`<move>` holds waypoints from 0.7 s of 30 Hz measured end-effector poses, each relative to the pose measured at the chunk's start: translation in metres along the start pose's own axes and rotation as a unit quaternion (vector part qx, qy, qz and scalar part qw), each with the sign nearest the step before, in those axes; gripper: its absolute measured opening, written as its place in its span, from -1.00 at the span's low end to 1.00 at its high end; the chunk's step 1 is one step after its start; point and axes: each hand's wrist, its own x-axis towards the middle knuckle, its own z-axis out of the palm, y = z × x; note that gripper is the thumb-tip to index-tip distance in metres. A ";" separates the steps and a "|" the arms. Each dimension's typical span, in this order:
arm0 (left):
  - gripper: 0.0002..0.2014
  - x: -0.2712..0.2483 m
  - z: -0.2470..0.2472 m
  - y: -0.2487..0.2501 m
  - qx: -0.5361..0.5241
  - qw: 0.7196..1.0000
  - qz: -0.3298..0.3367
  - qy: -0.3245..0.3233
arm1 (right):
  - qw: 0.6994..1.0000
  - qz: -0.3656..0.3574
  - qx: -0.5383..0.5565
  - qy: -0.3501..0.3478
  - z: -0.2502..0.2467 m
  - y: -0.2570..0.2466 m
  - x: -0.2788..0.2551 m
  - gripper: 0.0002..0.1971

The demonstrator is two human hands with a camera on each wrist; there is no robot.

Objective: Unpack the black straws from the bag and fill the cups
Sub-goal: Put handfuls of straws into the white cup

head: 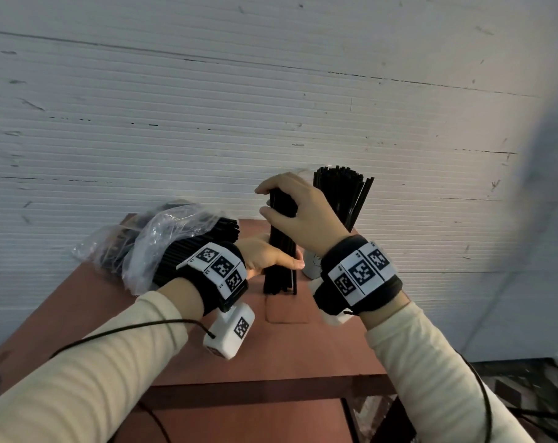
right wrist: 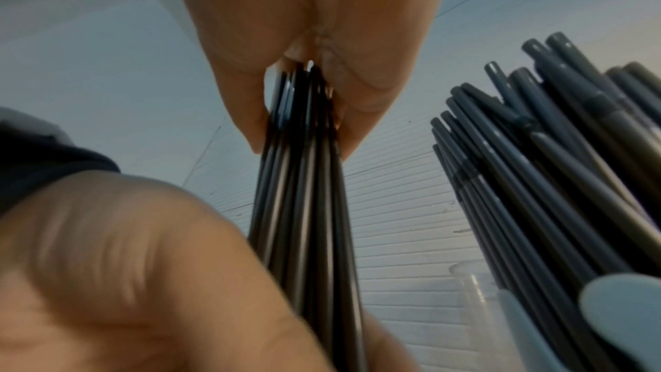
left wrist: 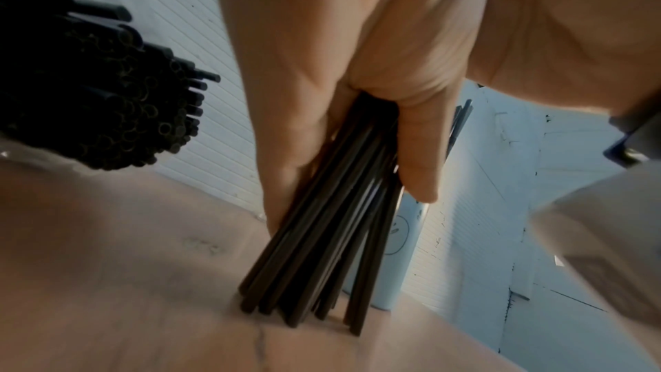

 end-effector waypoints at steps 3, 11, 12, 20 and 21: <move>-0.86 0.005 0.002 -0.002 0.030 0.999 -0.034 -0.015 | 1.000 -0.002 -0.002 0.031 -0.003 0.004 0.000 -0.72; -0.72 0.006 0.006 -0.001 0.094 0.994 -0.053 -0.005 | 0.998 0.020 0.014 0.059 0.000 0.009 -0.008 -0.72; -0.62 0.008 0.008 -0.001 0.114 0.992 -0.058 0.002 | 0.998 0.022 0.016 0.065 0.001 0.009 -0.009 -0.72; -0.69 0.007 0.013 0.000 0.141 0.987 0.023 0.077 | 0.996 0.039 0.003 0.081 -0.018 0.002 -0.015 -0.63; -0.68 0.006 0.013 0.003 0.138 0.986 0.036 0.083 | 0.995 0.044 0.006 0.086 -0.024 -0.001 -0.016 -0.56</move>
